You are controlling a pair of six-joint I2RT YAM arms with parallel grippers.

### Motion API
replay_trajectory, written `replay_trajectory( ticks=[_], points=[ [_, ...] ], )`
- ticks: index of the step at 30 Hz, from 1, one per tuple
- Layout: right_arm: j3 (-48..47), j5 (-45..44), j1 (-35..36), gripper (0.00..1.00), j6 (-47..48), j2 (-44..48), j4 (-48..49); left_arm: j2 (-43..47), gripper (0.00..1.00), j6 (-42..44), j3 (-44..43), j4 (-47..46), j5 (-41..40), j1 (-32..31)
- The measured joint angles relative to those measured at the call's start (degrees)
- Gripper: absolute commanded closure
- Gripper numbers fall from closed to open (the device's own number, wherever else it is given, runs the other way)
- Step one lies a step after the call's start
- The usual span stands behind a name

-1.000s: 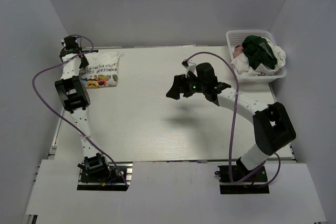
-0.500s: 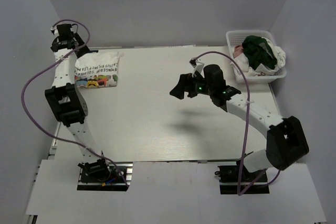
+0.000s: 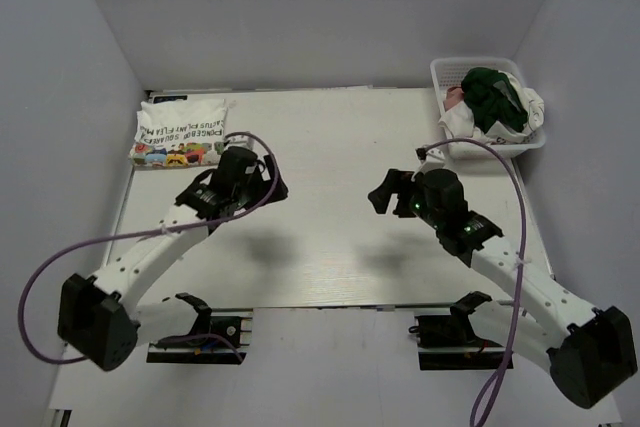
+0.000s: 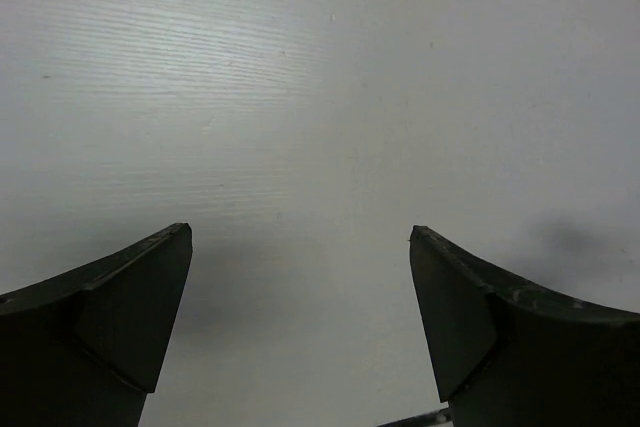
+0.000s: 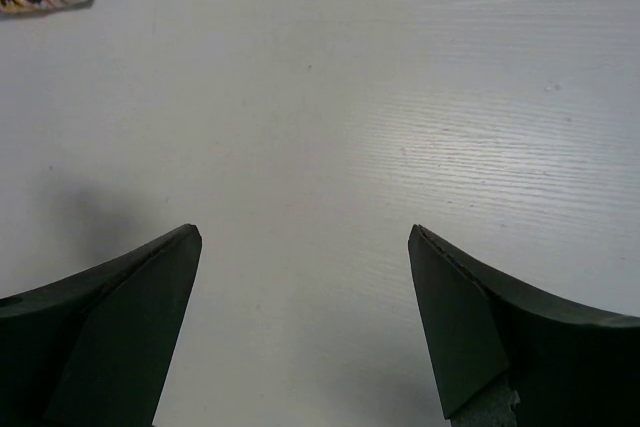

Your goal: Fold and stack the t-shirts

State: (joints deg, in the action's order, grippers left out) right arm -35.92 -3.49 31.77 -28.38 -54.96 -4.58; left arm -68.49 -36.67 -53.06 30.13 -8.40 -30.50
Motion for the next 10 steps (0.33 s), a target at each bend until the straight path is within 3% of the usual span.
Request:
replay_trajectory(
  ticks=[5,10],
  points=[
    [1.6,-5.2,0.0,0.1,-0.3,5.2,-0.2,12.1,0.0,-1.4,0.9,1.7,-6.3,-0.1],
    [2.3,-6.8,0.0,0.1,-0.3,6.3,0.0,16.6,0.0,-2.9,0.8,5.0,-12.0,-0.1]
  ],
)
